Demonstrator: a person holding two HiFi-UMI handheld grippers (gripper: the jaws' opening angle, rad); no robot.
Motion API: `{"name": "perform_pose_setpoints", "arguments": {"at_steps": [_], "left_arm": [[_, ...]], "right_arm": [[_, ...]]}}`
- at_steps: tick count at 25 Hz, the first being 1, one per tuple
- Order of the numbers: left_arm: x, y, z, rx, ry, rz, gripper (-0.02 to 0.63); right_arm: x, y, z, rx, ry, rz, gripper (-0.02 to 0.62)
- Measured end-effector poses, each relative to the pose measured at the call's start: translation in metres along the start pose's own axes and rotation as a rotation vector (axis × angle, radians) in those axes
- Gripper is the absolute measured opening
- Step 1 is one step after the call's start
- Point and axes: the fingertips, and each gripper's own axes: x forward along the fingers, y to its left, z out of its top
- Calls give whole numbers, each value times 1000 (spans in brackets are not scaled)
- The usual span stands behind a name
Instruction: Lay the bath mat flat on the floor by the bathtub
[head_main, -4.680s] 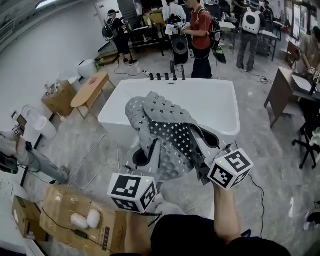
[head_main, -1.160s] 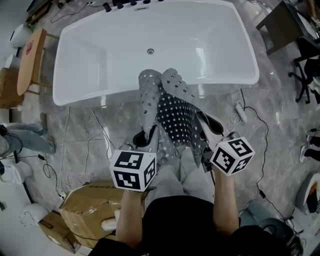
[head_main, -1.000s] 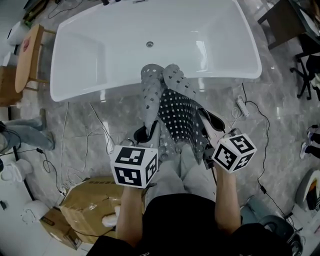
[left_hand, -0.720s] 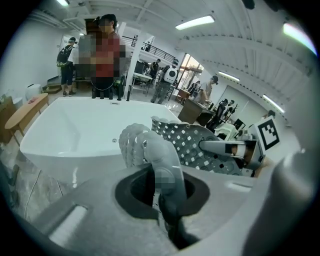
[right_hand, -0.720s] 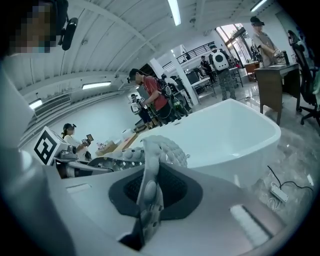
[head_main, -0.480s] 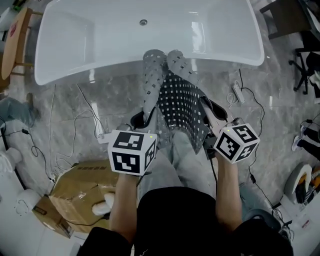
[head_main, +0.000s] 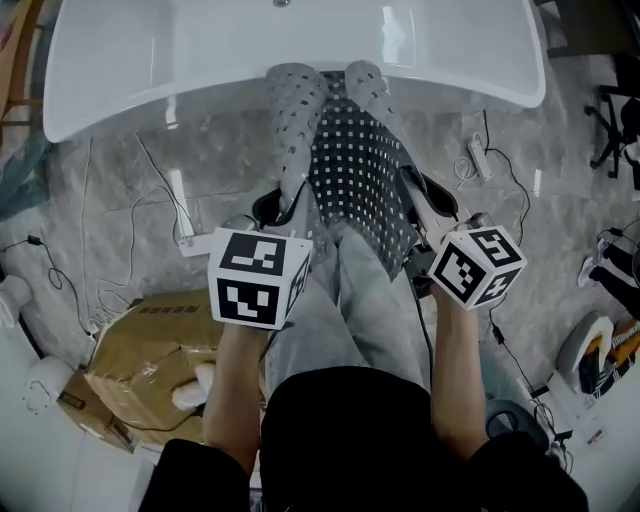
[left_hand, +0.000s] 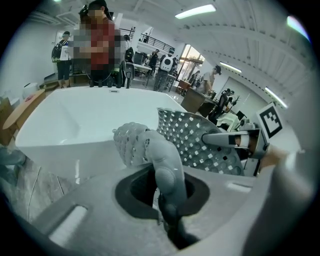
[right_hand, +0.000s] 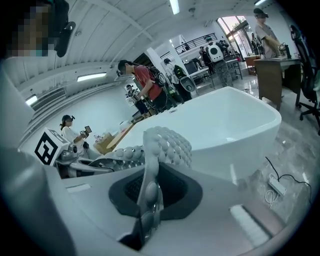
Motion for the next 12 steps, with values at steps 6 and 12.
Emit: {"name": "perform_pose_setpoints", "arguments": {"at_steps": [6, 12], "left_arm": [[18, 5, -20, 0, 12, 12, 20], [28, 9, -34, -22, 22, 24, 20]], "right_arm": [[8, -20, -22, 11, 16, -12, 20], [11, -33, -39, 22, 31, -18, 20]]}}
